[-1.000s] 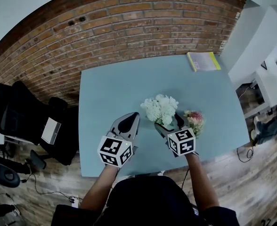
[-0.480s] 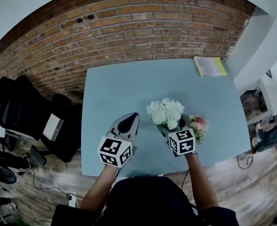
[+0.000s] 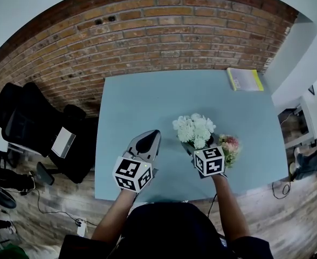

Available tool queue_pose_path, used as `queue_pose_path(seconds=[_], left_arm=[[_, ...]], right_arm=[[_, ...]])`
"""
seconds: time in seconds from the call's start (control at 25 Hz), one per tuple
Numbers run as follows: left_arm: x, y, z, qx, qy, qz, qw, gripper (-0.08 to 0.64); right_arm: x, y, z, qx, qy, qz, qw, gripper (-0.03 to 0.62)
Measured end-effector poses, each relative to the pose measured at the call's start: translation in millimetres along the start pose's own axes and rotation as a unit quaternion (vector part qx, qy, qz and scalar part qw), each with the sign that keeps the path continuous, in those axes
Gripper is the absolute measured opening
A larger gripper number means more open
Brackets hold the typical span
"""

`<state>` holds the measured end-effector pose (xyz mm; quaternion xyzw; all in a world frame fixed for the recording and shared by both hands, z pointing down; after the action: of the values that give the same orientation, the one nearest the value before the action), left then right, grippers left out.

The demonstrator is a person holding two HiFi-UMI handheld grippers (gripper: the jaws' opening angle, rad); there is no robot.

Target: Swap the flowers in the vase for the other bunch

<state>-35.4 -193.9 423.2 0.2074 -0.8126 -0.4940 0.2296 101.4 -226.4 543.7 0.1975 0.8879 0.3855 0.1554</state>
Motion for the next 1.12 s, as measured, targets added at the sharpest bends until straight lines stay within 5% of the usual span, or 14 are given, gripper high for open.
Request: queue_pose_path(seconds=[0.52,0.68,1.12], left_arm=[[6,0,11,-0.003,-0.011,0.005,0.9999,0.005],[4,0,13,-0.004,-0.008,0.002,1.0,0.005],[4,-4,13,-0.004,-0.004,-0.002,1.0,0.005]], right_arm=[[3,-4,-1,-0.004,0.012,0.006,1.0,0.407],[-1,-5,2,-0.009,0.028,0.006,1.0,0.306],[-2,-7,5,-0.013,0.042,0.011,0.999,0.221]])
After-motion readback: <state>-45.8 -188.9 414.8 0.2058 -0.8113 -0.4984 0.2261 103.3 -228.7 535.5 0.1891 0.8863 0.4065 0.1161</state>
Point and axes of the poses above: the fingertips, and each gripper's own axes: z backward along the fingers, x to its left, y out of its underside, the point moved 1 cm from there along z, backward along the fingers, and after that the axes turned 14 degrees about x, right-handed, at the moved point
